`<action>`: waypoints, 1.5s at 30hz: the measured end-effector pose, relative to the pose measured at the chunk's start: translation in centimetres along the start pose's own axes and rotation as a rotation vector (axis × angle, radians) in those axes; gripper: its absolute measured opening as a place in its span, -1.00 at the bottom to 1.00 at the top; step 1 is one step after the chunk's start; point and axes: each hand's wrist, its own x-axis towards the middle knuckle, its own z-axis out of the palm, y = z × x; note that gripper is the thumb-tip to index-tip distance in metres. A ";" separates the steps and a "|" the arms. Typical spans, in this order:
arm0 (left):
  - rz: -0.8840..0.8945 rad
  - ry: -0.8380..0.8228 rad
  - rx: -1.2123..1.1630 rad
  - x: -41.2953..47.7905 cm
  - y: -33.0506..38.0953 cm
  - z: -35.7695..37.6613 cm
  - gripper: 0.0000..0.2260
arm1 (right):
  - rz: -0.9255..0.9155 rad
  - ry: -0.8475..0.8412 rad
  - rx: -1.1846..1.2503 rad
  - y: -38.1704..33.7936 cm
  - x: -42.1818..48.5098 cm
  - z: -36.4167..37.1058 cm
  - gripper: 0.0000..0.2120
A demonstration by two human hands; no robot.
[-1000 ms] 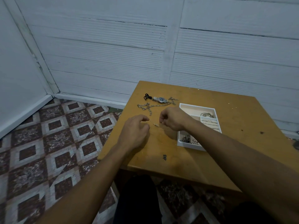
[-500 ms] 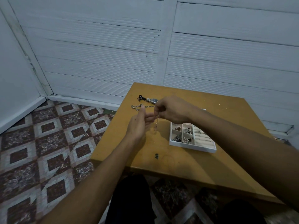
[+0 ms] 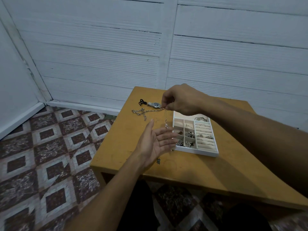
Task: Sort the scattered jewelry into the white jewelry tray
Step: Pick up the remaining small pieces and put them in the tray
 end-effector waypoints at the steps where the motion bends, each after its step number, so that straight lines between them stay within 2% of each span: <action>1: -0.009 -0.006 -0.009 -0.1 -0.2 0.1 -0.34 | -0.001 0.003 0.001 0.1 0.0 -0.1 -0.90; 7: -0.045 -0.023 -0.136 -0.4 -0.7 1.2 -0.36 | 0.005 0.027 0.003 0.6 -0.2 -0.4 -0.91; 11: -0.057 0.008 -0.333 -0.4 -0.4 1.9 -0.41 | 0.001 0.050 0.015 0.7 -1.0 -0.3 -0.90; 15: -0.009 0.015 -0.572 0.0 0.6 2.0 -0.45 | -0.006 0.047 0.015 0.5 -2.5 0.5 -0.89; 19: 0.040 0.058 -0.658 0.4 1.3 2.1 -0.49 | -0.028 0.014 0.001 0.8 -4.2 2.0 -0.88; 28: 0.019 0.092 -0.530 0.2 1.0 3.1 -0.50 | 0.005 -0.030 0.033 1.9 -5.7 3.8 -0.87; 37: -0.118 0.035 -0.371 0.4 0.3 3.6 -0.40 | -0.011 -0.079 -0.036 1.7 -3.9 3.0 -0.84; 45: -0.123 0.044 -0.387 1.3 0.6 3.6 -0.39 | 0.015 -0.043 -0.004 2.4 -2.8 3.6 -0.79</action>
